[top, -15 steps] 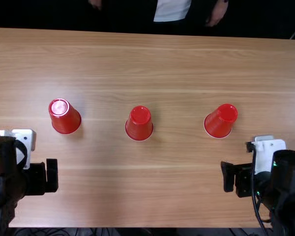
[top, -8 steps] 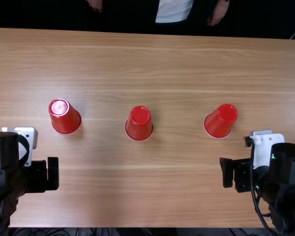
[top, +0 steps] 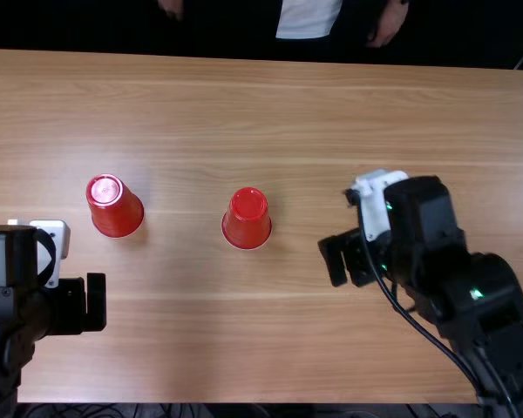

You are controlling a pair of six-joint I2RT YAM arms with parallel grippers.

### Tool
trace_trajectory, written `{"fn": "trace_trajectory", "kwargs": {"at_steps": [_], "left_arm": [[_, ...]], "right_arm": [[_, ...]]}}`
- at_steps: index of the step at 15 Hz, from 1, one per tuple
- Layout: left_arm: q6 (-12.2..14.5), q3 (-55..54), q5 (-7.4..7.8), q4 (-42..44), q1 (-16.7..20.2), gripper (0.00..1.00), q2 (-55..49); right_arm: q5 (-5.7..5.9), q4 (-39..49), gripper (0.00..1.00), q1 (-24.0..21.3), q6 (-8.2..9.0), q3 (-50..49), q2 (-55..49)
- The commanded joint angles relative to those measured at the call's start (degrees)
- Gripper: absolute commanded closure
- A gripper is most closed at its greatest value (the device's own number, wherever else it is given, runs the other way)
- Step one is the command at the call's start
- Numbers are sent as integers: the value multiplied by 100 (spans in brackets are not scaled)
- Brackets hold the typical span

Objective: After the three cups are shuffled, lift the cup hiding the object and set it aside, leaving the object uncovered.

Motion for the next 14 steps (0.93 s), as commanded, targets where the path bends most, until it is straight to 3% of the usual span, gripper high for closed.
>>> {"fn": "trace_trajectory", "kwargs": {"at_steps": [1, 5, 14], "left_arm": [[14, 89, 14, 5, -12, 0, 12], [14, -122, 56, 5, -12, 0, 4], [14, -149, 67, 90, -21, 0, 30]], "right_arm": [[-8, 197, 0, 218, 53, 262, 286], [-8, 714, 0, 710, 42, 499, 1121], [-8, 735, 0, 1079, 63, 1413, 2852]]}}
